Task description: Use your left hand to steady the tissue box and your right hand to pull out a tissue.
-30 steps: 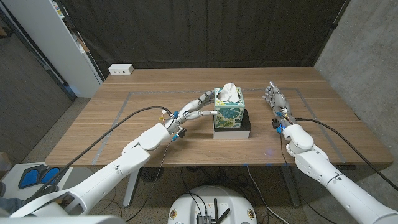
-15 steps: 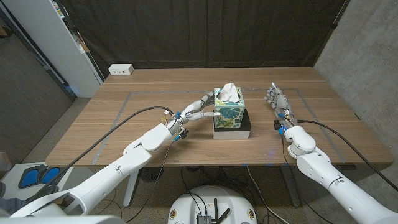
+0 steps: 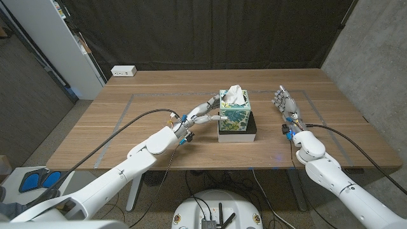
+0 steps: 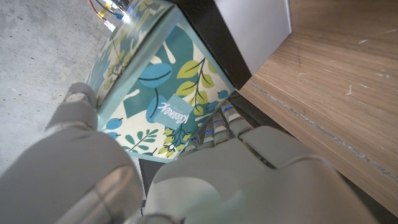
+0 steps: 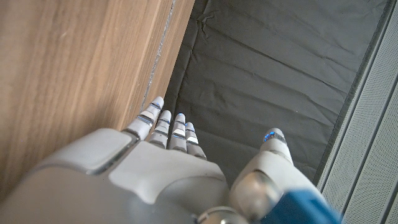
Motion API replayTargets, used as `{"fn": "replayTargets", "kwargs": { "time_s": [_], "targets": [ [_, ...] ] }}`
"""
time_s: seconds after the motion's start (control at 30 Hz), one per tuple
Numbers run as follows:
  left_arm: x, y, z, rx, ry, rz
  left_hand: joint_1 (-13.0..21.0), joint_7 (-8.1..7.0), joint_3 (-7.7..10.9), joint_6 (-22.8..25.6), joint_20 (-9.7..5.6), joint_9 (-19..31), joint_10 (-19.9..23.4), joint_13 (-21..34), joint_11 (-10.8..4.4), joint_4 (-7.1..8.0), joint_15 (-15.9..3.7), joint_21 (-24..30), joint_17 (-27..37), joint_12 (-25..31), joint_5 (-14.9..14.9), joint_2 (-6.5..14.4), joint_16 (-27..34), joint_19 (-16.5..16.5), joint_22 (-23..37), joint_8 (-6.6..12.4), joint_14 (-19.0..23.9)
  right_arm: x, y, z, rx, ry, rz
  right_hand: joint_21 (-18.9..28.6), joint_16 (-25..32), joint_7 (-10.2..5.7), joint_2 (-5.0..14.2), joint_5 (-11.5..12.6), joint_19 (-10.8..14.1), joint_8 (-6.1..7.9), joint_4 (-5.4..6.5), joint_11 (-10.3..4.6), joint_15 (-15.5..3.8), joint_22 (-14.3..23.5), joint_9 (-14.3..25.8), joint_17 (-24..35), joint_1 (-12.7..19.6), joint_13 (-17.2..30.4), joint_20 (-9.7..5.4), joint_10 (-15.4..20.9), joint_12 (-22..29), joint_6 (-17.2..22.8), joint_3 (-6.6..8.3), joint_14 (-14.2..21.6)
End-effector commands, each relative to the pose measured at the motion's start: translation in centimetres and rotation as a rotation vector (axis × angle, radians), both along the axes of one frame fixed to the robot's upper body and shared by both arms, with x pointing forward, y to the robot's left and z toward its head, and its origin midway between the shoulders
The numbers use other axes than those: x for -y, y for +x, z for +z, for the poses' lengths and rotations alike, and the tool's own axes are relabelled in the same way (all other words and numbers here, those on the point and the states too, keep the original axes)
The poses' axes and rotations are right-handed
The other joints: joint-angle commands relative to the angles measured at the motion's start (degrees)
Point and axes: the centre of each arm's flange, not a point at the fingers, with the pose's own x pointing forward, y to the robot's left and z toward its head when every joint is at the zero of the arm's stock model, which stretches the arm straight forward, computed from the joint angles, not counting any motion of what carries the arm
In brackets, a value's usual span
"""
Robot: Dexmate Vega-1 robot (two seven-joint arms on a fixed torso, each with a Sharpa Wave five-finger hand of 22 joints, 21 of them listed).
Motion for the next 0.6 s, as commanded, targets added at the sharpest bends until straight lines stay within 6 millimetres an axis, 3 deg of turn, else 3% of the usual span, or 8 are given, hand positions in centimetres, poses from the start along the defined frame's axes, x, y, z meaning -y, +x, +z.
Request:
{"fn": "replayTargets", "kwargs": {
  "time_s": [0.03, 0.1, 0.23, 0.43, 0.6],
  "targets": [
    [-0.17, -1.07, -0.22, 0.011, -0.104, 0.061, 3.13, 4.21, 1.41, 7.23, -2.36, 0.37, 7.14, 0.14, -2.06, 0.17, -2.62, 1.68, 0.02, 2.16, 0.46, 1.21, 1.35, 6.92, 0.39, 1.62, 7.46, 0.51, -0.26, -0.24, 0.003, 0.004, 0.012, 0.04, -0.08, -0.26, -0.06, 0.07, 0.20, 0.05, -0.13, 0.12, 0.35, 0.19, 0.21, 0.04, -0.57, -0.03, 0.38, 0.25, -0.02, -0.01, 0.02, 0.29],
    [-0.37, -1.13, -0.11, 0.006, -0.107, 0.067, 4.75, 4.19, 2.11, 9.45, -2.53, 0.50, 9.84, 0.25, -2.84, 0.13, -4.03, 2.51, 0.09, 2.90, 0.62, 2.29, 2.07, 9.64, 0.64, 1.89, 10.94, 0.50, -0.26, -0.19, 0.004, -0.002, 0.008, 0.04, -0.09, -0.21, -0.07, 0.07, 0.22, 0.06, -0.12, 0.14, 0.33, 0.19, 0.21, 0.04, -0.59, -0.03, 0.40, 0.20, -0.04, 0.00, 0.01, 0.27],
    [-0.60, -1.27, -0.11, 0.001, -0.107, 0.077, 6.17, 4.12, 2.64, 12.31, -2.92, 0.60, 12.41, 0.36, -3.43, 0.04, -4.61, 3.33, 0.10, 3.66, 0.75, 3.14, 2.55, 12.00, 0.81, 2.60, 13.32, 0.43, -0.22, -0.09, 0.006, 0.000, 0.015, 0.05, -0.10, -0.25, -0.08, 0.07, 0.20, 0.06, -0.11, 0.13, 0.47, 0.19, 0.22, 0.03, -0.62, -0.03, 0.40, 0.23, -0.03, -0.01, -0.01, 0.25],
    [-0.79, -1.55, -0.26, -0.005, -0.132, 0.110, 7.34, 4.01, 3.18, 13.81, -2.58, 0.66, 13.68, 0.45, -3.52, 0.01, -4.60, 3.48, 0.12, 3.99, 0.94, 4.14, 2.59, 12.49, 0.89, 2.93, 14.08, 0.27, -0.13, 0.07, 0.005, -0.008, 0.015, 0.05, -0.09, -0.27, -0.11, 0.07, 0.18, 0.05, -0.10, 0.14, 0.60, 0.19, 0.21, 0.02, -0.68, -0.03, 0.47, 0.21, -0.03, -0.04, -0.04, 0.25],
    [-0.90, -1.70, -0.45, -0.001, -0.179, 0.148, 9.44, 3.54, 4.01, 15.68, -2.37, 0.88, 15.66, 0.77, -4.71, -0.21, -5.23, 3.99, 0.11, 4.63, 1.28, 5.54, 2.89, 13.96, 0.98, 3.36, 15.90, 0.18, -0.01, -0.04, 0.005, -0.002, 0.021, 0.05, -0.08, -0.34, -0.12, 0.07, 0.16, 0.01, -0.09, 0.10, 0.64, 0.19, 0.21, 0.02, -0.73, -0.03, 0.47, 0.22, -0.03, -0.16, -0.07, 0.28]
  ]
}}
